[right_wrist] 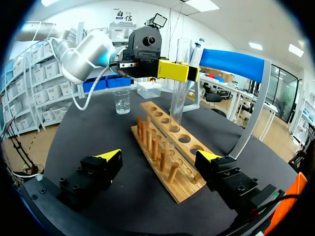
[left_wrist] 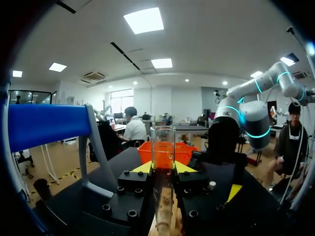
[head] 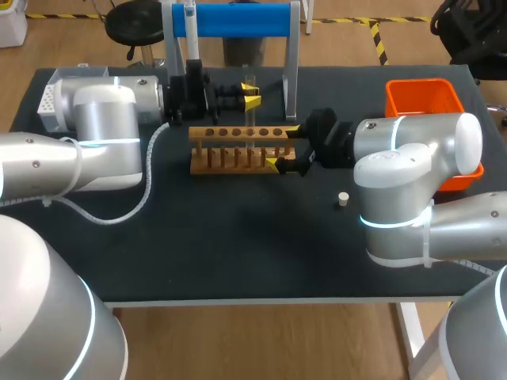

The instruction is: Invert the test tube, pick up the pipette, mount the tip to pipette, aspirate from beaker and dispense into the tube, eject the tip, return the pipette, and cap with the stopper.

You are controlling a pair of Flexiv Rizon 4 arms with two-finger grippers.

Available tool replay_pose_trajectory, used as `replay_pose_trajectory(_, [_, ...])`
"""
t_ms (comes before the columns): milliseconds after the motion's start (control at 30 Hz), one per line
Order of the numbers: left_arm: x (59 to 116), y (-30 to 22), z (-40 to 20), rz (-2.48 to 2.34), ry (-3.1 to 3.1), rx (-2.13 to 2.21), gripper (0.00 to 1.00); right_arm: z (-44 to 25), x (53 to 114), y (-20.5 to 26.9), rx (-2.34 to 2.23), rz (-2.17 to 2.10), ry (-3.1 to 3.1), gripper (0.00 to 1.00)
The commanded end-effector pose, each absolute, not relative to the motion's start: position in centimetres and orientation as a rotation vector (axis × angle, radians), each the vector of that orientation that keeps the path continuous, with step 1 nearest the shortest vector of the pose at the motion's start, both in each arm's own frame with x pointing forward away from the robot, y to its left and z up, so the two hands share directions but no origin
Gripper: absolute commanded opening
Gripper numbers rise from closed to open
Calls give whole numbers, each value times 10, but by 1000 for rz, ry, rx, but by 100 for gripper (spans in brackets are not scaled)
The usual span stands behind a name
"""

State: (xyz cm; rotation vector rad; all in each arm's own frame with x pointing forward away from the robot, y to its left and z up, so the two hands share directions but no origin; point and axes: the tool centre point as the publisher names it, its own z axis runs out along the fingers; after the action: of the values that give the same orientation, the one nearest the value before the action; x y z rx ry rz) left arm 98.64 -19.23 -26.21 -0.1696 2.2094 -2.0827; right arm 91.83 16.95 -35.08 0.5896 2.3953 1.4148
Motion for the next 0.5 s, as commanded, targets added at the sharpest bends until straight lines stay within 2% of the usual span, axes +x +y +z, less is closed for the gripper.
replay_pose_trajectory(33, [988,-193,-266,-2089,2211,-165,0,-351,919,170,589,1416,2396,100])
replay_pose_trajectory(500, [988,-193,-273,-2111,2207,-160,0,-351,919,170,589,1416,2396,100])
